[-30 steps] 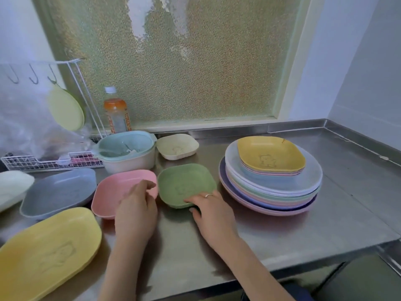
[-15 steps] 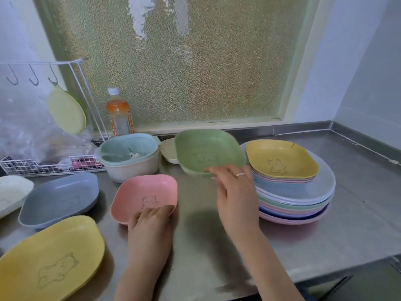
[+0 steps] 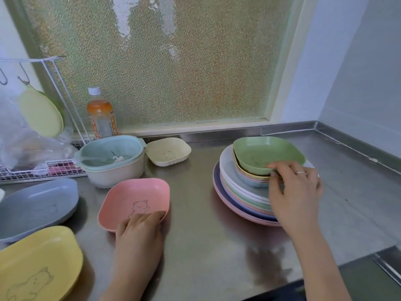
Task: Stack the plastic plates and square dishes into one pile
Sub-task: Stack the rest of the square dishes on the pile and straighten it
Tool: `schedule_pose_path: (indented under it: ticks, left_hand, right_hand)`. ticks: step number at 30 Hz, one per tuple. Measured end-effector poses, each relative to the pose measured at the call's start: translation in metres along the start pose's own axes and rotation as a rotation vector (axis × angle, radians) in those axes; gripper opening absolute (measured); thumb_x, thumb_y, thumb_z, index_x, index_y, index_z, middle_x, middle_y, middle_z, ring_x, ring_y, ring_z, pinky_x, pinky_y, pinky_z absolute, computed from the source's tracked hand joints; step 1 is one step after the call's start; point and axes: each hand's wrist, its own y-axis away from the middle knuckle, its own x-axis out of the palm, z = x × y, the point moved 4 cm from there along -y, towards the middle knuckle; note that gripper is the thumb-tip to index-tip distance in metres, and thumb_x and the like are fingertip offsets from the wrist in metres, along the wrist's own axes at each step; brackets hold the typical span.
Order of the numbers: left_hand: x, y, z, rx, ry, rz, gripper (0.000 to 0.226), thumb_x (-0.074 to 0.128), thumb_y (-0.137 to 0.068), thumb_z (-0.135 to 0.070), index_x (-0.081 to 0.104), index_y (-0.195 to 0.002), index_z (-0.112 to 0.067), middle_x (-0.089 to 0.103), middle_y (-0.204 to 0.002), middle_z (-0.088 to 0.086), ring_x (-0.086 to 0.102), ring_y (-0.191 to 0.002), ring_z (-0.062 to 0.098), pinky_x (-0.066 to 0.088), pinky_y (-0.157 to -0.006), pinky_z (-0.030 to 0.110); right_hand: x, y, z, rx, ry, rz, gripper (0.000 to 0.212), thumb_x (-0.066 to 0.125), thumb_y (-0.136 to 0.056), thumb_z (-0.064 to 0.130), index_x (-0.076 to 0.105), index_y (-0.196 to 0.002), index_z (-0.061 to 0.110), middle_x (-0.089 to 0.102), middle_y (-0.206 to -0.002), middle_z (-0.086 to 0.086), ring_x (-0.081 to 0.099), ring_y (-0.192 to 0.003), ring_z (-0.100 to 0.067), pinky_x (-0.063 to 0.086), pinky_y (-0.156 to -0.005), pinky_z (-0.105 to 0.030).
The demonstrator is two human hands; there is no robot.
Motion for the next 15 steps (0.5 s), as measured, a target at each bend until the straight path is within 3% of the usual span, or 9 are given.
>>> schedule_pose_path:
  ticks: [3,7,11,13,15]
  left_hand:
    - [0.0041,-0.0008,0.0012,0.015,0.016,0.004,0.026,0.053,-0.067,-0.012,0.076,-0.080,-0.013,0.075,-0.074,0.008,0.069,-0.075,0.032,0.047,-0.069,0.042]
    - [0.0089,-0.0014,0.0034,0.048,0.039,0.028,0.030,0.053,-0.065,-0.008,0.076,-0.084,-0.015,0.075,-0.077,0.003,0.070,-0.078,0.029,0.045,-0.071,0.039]
    - [0.0103,-0.0017,0.0019,0.066,0.055,0.027,0.030,0.054,-0.065,-0.009,0.076,-0.084,-0.017,0.075,-0.077,0.001,0.069,-0.077,0.026,0.044,-0.070,0.037]
    - [0.0110,-0.0013,0.0023,0.066,0.066,0.016,0.030,0.054,-0.065,-0.009,0.076,-0.084,-0.016,0.075,-0.076,0.001,0.069,-0.078,0.026,0.040,-0.071,0.035]
    - [0.0101,-0.0016,0.0023,0.057,0.097,0.010,0.032,0.053,-0.066,-0.008,0.076,-0.086,-0.016,0.074,-0.076,0.001,0.069,-0.079,0.026,0.039,-0.072,0.034]
  right_hand:
    - [0.0021,0.0033,-0.0022,0.020,0.067,0.019,0.009,0.055,-0.088,0.026,0.064,-0.090,0.024,0.063,-0.110,0.004,0.039,-0.103,-0.029,0.014,-0.108,-0.061]
    - [0.0015,0.0056,-0.0022,0.000,0.128,0.038,0.003,0.059,-0.087,0.030,0.061,-0.085,0.029,0.056,-0.129,0.009,0.036,-0.107,-0.029,-0.002,-0.102,-0.075]
    - [0.0013,0.0050,-0.0052,-0.004,0.173,0.079,0.019,0.046,-0.089,0.044,0.061,-0.084,0.033,0.043,-0.145,0.007,0.025,-0.133,-0.033,-0.009,-0.100,-0.073]
    - [0.0038,0.0056,-0.0058,-0.011,0.170,0.094,0.021,0.044,-0.092,0.042,0.061,-0.083,0.035,0.041,-0.147,0.007,0.015,-0.142,-0.029,-0.011,-0.099,-0.072]
    - [0.0083,0.0069,-0.0068,0.004,0.129,0.128,0.022,0.039,-0.096,0.041,0.059,-0.087,0.036,0.045,-0.143,0.010,0.016,-0.142,-0.020,-0.011,-0.101,-0.072]
